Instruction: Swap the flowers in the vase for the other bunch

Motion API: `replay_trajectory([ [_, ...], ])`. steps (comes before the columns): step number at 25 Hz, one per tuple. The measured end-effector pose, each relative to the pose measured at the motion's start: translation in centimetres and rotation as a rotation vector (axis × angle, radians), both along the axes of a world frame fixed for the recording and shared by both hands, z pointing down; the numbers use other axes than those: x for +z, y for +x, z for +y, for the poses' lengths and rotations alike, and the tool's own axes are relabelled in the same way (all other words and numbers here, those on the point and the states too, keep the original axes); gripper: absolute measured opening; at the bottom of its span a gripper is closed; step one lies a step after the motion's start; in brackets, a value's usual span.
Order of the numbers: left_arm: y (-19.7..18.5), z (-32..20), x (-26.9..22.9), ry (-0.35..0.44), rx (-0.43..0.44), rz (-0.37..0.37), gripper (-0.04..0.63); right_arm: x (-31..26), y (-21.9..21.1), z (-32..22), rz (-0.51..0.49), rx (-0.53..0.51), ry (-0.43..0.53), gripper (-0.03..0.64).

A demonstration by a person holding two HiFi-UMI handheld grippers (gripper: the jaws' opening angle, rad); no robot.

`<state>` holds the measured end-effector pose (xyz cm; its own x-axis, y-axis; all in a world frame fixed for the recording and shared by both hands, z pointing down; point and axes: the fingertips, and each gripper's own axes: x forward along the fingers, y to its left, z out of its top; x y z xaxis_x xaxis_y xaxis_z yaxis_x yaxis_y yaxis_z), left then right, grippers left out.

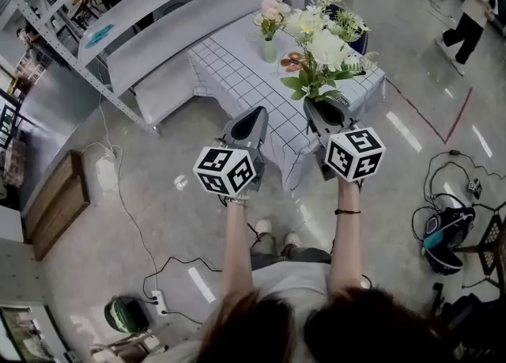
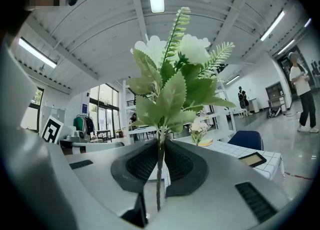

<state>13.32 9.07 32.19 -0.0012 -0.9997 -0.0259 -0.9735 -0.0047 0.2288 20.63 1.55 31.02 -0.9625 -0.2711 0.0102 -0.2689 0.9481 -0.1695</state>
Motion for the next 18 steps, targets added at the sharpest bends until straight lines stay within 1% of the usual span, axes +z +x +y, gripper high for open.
replay_trajectory([
  [5, -1.2, -0.6, 0.5, -0.014, -0.012, 0.003, 0.014, 0.4, -0.9, -0.7, 0.002, -0.007, -0.007, 0.040],
  [9, -2.0, -1.8, 1.2, -0.026, 0.002, 0.006, 0.012, 0.9, -1.5, -1.8, 0.002, 0.014, -0.011, 0.040],
  [15, -3.9, -3.9, 1.6, 0.000, 0.090, 0.025, 0.014, 1.8, -3.7, -4.0, 0.004, 0.065, -0.038, 0.040],
  [18, -5.3, -5.0, 1.8, 0.000, 0.133, 0.011, 0.012, 2.2, -5.1, -5.0, 0.006, 0.095, -0.040, 0.040],
])
